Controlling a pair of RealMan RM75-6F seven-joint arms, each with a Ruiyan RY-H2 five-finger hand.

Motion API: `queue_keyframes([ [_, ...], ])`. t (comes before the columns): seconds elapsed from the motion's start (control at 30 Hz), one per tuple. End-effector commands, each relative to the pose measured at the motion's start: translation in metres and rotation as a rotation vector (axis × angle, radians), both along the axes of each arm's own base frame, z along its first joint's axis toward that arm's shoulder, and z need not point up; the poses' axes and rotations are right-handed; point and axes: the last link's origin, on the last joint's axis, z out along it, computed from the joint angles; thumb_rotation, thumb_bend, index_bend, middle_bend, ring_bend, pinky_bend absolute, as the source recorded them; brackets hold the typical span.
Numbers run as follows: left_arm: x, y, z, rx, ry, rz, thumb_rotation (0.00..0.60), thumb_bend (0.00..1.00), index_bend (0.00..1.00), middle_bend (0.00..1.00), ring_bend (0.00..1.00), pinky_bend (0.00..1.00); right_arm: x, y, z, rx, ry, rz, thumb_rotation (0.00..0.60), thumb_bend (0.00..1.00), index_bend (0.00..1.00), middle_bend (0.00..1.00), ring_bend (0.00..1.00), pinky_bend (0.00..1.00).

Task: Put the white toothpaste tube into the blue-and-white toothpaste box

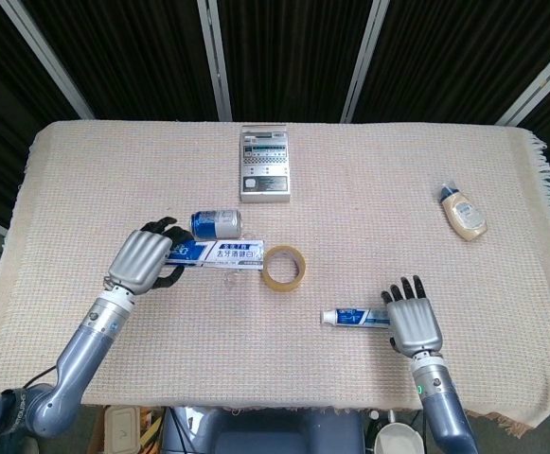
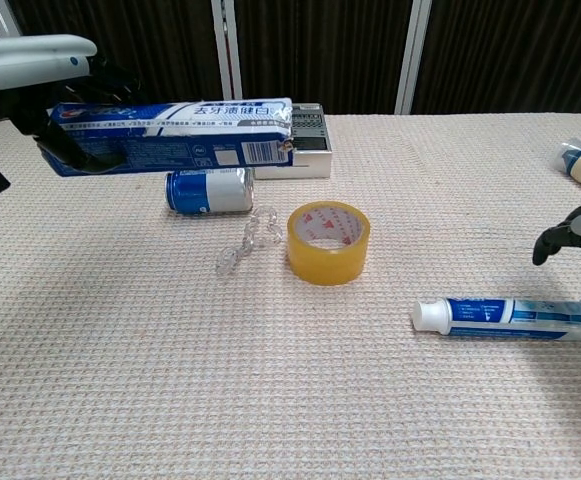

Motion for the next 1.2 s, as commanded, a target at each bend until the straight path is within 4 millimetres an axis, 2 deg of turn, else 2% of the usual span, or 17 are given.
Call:
queue_keyframes([
  [0.03, 0.002, 0.000, 0.001, 0.005, -0.001, -0.004, 0.600, 0.42, 0.35, 0.33, 0.16, 0.25, -0.005, -0.001, -0.005, 0.004, -0.009, 0.004, 0.600, 0.22, 0.26, 0.25, 0.10, 0.00],
  [0.3, 0.011, 0.001, 0.009, 0.028, -0.042, -0.014, 0.600, 0.42, 0.35, 0.33, 0.16, 0.25, -0.017, -0.006, -0.014, 0.014, -0.028, -0.005, 0.600, 0.22, 0.27, 0.28, 0.11, 0.00],
  [0.7, 0.006, 0.002, 0.013, 0.032, -0.050, -0.004, 0.600, 0.42, 0.35, 0.33, 0.16, 0.25, -0.031, -0.009, -0.027, 0.032, -0.035, -0.024, 0.600, 0.22, 0.32, 0.37, 0.14, 0.00],
  [1.2, 0.001, 0.004, 0.011, 0.029, -0.055, 0.012, 0.600, 0.42, 0.36, 0.33, 0.16, 0.25, -0.028, -0.012, -0.020, 0.014, -0.032, -0.011, 0.600, 0.22, 0.35, 0.42, 0.17, 0.00],
])
